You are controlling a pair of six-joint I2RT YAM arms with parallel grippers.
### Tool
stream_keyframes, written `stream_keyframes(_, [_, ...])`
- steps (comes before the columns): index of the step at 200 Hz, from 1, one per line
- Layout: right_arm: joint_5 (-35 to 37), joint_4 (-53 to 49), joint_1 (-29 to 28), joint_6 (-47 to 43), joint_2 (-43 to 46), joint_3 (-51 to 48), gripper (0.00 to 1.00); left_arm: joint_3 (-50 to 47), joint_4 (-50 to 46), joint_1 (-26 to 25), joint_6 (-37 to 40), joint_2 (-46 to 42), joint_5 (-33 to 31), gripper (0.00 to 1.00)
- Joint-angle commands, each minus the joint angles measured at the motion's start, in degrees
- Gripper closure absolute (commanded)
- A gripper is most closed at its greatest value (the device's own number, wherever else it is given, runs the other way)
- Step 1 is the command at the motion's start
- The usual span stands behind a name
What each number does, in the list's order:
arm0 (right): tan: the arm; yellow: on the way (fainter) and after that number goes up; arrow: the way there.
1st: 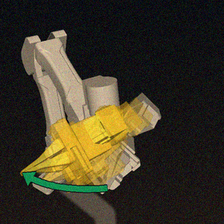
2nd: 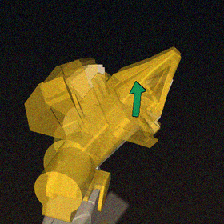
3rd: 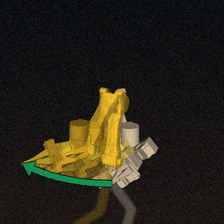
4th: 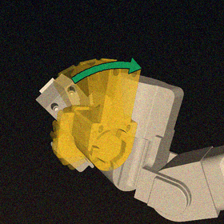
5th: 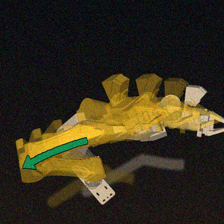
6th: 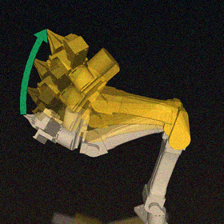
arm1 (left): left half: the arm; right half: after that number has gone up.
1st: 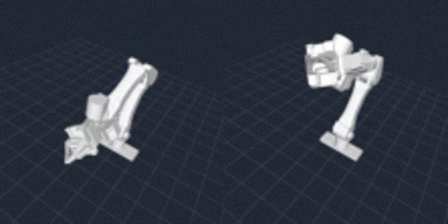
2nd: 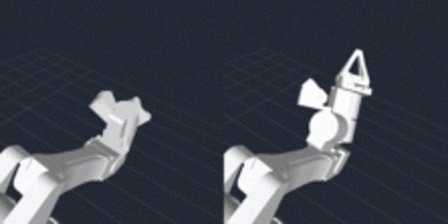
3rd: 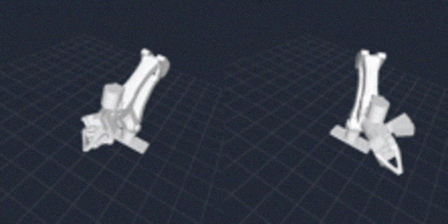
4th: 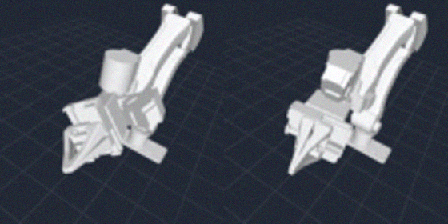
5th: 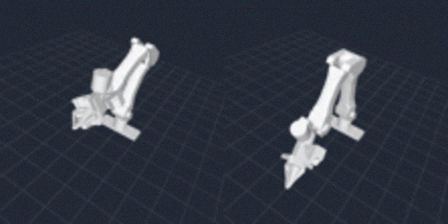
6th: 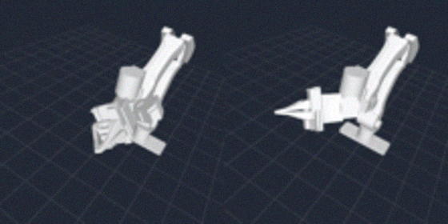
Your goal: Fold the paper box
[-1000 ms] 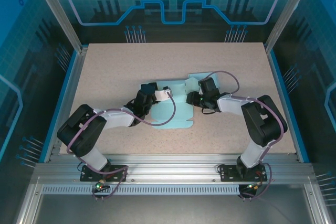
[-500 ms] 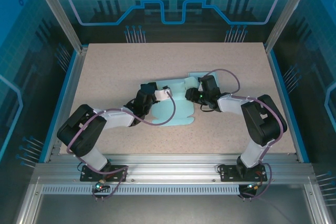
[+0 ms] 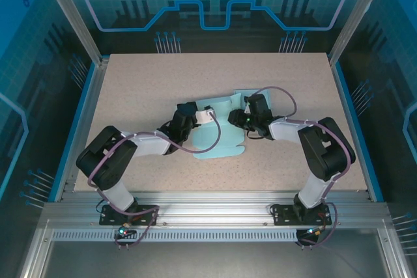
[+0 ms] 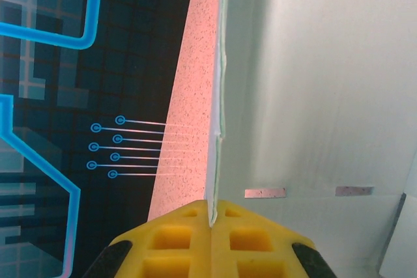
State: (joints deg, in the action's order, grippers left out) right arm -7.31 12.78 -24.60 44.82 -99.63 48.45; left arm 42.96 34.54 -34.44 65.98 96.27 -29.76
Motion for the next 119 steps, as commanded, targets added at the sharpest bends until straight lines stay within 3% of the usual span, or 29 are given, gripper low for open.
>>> stream_keyframes(1, [-0.5,2.4,-0.9,0.9,-0.6,0.3,0.61,1.9,-0.7,-1.1,-0.4,1.4,-0.8,1.0])
stream_keyframes(119, [3.3,1.3,-2.0,1.0,5.1,-1.4,0.61,3.1,0.2,-1.2,1.4,4.1,-2.6,1.0])
